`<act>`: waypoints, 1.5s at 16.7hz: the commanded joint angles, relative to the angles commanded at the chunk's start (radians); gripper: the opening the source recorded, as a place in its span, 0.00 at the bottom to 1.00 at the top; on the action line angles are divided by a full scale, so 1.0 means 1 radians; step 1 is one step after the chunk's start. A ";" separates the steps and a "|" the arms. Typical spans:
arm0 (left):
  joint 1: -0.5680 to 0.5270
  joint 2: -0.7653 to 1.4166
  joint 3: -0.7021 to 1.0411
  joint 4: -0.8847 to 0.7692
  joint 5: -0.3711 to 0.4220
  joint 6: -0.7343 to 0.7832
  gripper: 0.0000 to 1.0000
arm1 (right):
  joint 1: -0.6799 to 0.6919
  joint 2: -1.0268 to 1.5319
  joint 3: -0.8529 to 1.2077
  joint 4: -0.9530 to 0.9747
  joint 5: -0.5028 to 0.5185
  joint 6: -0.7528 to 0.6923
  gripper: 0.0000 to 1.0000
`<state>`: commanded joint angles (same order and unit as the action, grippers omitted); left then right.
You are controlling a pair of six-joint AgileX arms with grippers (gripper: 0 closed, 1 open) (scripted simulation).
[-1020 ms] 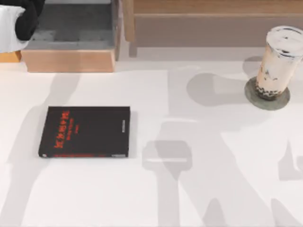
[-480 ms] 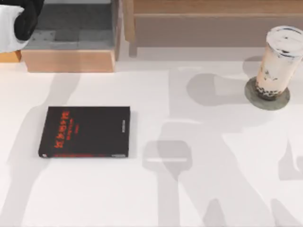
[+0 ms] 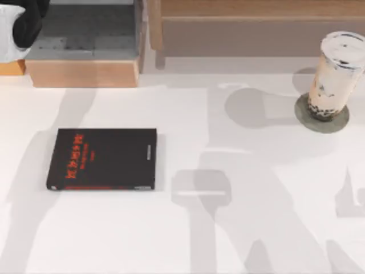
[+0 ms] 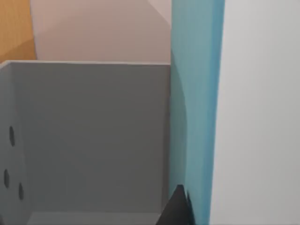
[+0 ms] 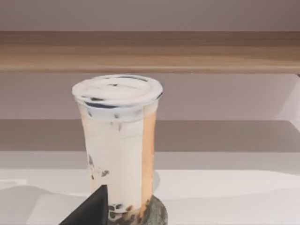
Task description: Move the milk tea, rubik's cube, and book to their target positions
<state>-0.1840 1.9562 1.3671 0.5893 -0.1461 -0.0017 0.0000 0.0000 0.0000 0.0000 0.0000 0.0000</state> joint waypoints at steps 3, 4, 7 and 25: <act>-0.010 -0.032 -0.015 0.008 -0.022 0.034 0.00 | 0.000 0.000 0.000 0.000 0.000 0.000 1.00; -0.018 -0.062 -0.030 0.014 -0.043 0.066 0.00 | 0.000 0.000 0.000 0.000 0.000 0.000 1.00; -0.052 -0.188 -0.108 0.038 -0.131 0.226 0.00 | 0.000 0.000 0.000 0.000 0.000 0.000 1.00; -0.449 -0.319 -1.038 0.124 -0.359 1.261 0.00 | 0.000 0.000 0.000 0.000 0.000 0.000 1.00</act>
<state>-0.6328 1.6375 0.3288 0.7136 -0.5050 1.2597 0.0000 0.0000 0.0000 0.0000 0.0000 0.0000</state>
